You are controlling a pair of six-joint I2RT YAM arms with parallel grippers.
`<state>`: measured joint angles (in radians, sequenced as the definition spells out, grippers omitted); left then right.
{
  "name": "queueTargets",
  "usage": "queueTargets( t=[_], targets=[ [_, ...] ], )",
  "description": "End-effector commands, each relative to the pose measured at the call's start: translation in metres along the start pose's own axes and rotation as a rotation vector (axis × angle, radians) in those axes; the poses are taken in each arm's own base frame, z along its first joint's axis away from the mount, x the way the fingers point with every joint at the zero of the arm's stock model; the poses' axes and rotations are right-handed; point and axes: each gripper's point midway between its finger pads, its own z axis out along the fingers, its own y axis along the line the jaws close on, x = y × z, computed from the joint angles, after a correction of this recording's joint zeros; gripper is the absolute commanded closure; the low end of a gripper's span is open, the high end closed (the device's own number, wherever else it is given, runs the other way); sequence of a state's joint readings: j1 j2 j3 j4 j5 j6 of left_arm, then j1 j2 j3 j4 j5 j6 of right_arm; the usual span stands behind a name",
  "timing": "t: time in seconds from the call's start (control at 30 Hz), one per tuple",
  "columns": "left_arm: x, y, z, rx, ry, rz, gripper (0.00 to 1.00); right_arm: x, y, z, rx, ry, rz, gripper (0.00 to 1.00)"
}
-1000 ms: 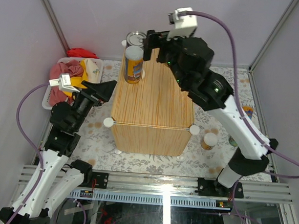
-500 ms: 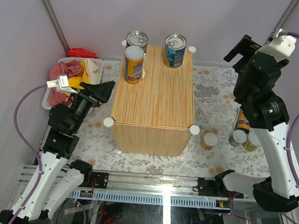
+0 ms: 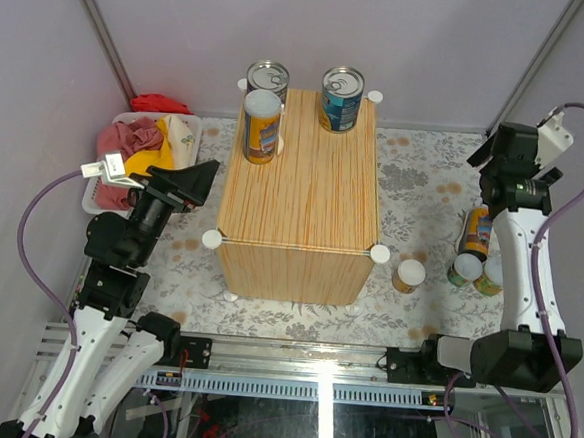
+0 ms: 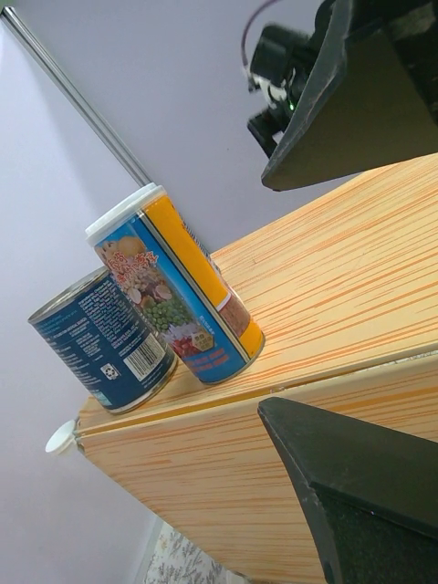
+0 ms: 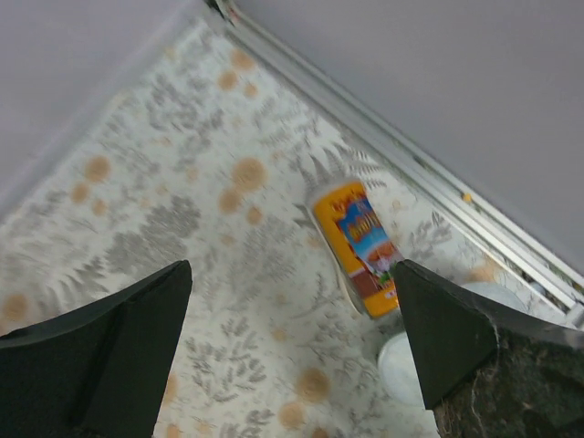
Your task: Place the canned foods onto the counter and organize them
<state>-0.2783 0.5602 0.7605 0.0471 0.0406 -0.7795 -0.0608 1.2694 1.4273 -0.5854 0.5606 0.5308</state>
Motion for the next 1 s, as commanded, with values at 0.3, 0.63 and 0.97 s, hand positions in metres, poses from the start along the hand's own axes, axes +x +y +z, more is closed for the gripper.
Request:
queueTargets(
  t=[0.3,0.63,0.97],
  targets=[
    [-0.005,0.0,-0.003,0.023,-0.045,0.0,0.03,0.102,-0.052,0.069,0.174,0.24,-0.12,0.01],
    [0.008,0.011,-0.006,0.01,-0.022,-0.012,0.03,0.151,-0.059,0.095,0.173,0.405,-0.26,0.01],
    [0.019,0.02,-0.011,-0.003,0.005,-0.032,0.03,0.193,-0.078,0.11,0.203,0.501,-0.34,0.01]
  ],
)
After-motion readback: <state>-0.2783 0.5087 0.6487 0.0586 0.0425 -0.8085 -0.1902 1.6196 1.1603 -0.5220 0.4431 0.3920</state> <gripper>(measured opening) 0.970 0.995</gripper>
